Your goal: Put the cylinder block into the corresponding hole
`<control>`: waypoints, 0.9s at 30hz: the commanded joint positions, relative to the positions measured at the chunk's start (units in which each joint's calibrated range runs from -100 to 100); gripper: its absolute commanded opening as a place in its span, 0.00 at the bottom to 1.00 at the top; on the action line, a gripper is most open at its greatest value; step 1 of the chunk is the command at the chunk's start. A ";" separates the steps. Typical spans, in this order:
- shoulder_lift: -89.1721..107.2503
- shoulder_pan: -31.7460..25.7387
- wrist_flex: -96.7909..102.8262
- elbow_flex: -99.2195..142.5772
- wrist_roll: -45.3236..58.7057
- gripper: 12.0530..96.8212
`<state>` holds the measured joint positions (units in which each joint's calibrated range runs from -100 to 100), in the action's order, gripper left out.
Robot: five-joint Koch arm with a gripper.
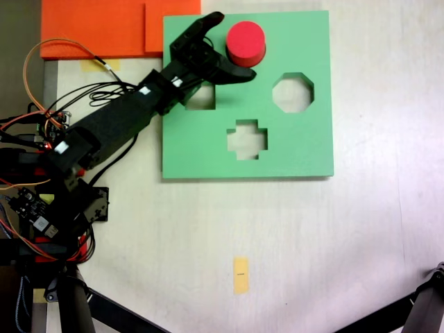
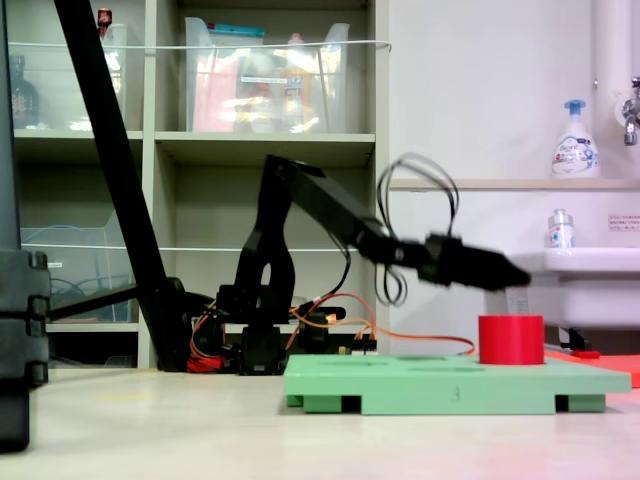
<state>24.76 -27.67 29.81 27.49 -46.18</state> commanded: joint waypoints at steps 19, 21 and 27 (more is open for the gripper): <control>75.24 25.10 -25.24 29.24 46.64 0.46; 75.24 26.62 -11.08 40.71 46.84 0.45; 75.24 28.03 -1.26 63.84 48.64 0.43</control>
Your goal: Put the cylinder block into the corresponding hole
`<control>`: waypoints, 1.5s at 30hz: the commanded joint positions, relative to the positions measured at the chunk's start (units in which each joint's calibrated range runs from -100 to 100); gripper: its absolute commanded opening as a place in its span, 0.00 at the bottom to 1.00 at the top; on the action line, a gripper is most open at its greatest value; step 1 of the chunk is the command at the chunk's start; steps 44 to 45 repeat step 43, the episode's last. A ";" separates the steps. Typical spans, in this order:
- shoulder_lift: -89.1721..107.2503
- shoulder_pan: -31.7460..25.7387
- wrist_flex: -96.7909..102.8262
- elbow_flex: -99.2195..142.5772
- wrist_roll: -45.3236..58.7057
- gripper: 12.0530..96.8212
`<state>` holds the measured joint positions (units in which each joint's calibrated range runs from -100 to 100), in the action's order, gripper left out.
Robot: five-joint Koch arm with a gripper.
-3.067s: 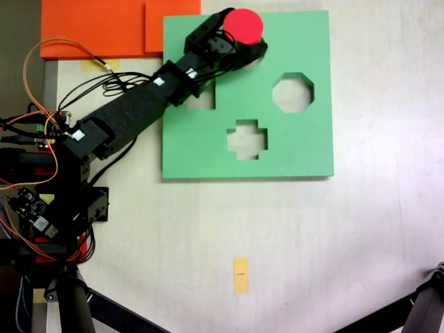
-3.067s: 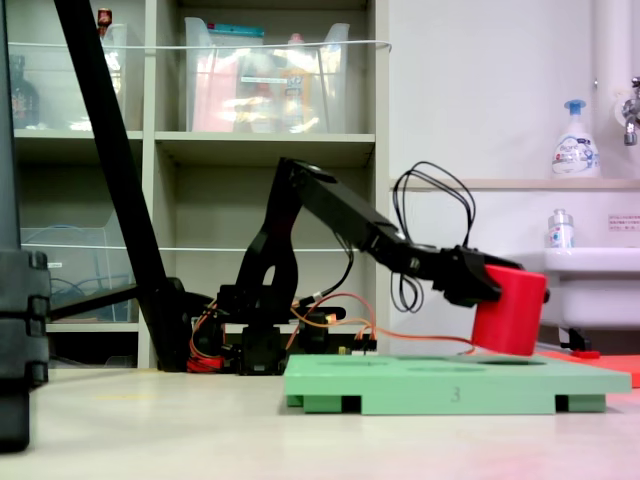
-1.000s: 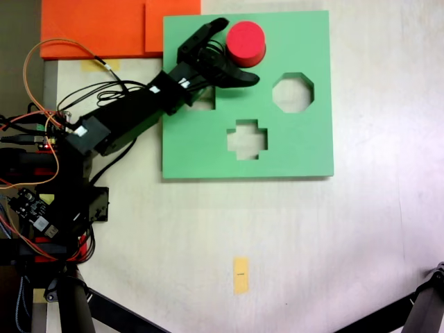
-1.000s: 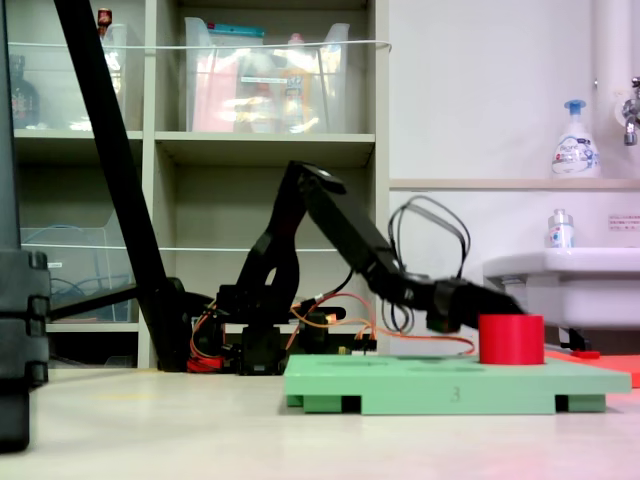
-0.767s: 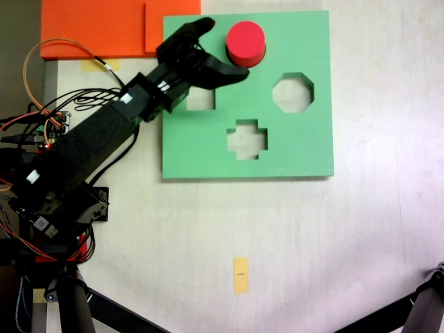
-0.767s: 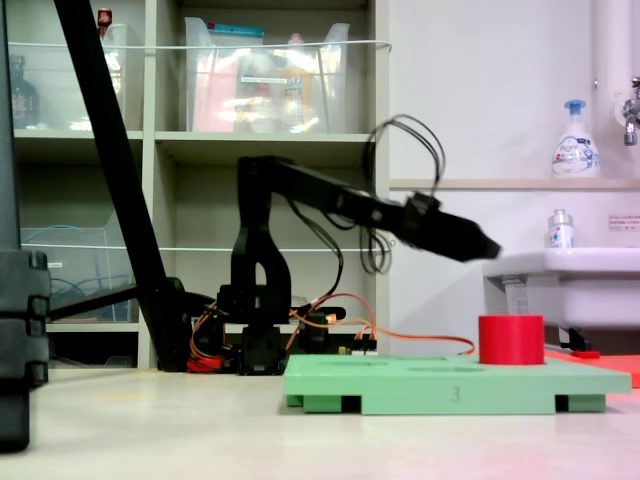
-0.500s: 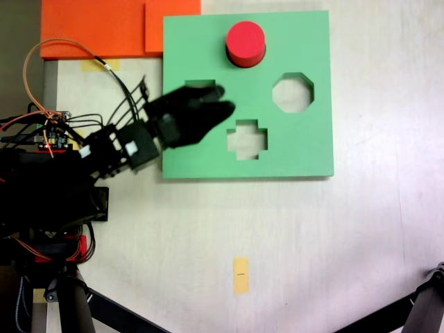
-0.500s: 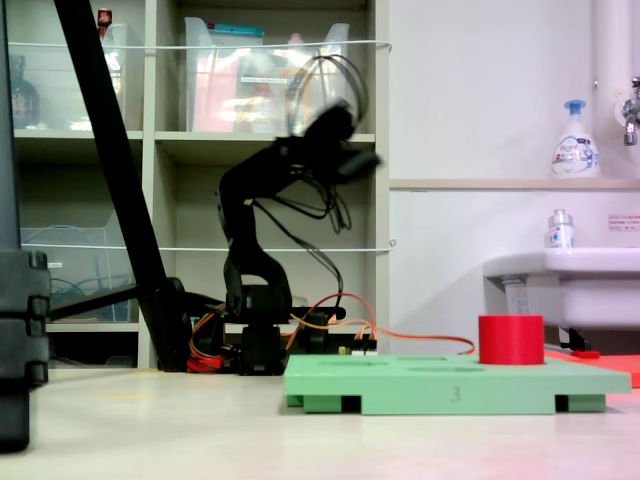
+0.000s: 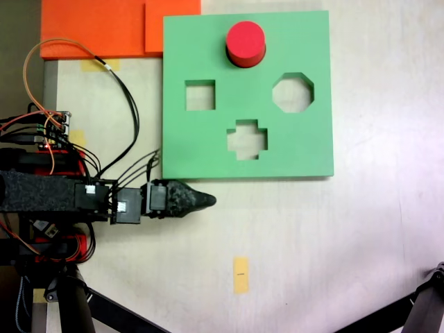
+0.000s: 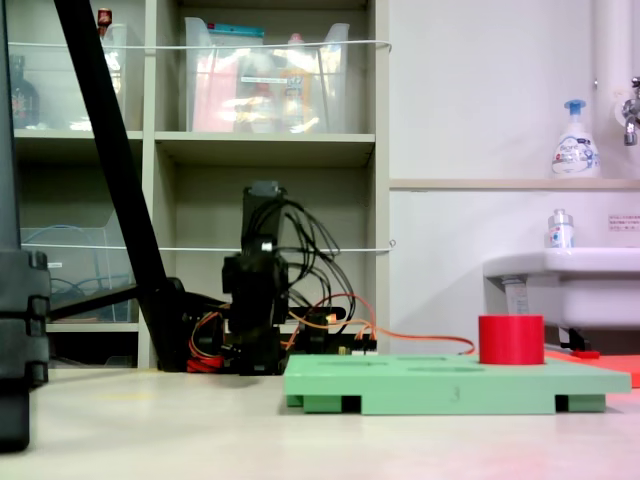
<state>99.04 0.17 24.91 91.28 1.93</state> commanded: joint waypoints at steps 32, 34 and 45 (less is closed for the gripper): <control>0.96 0.10 -22.94 8.72 0.98 0.43; 0.96 0.10 -22.94 8.72 0.98 0.43; 0.96 0.10 -22.94 8.72 0.98 0.43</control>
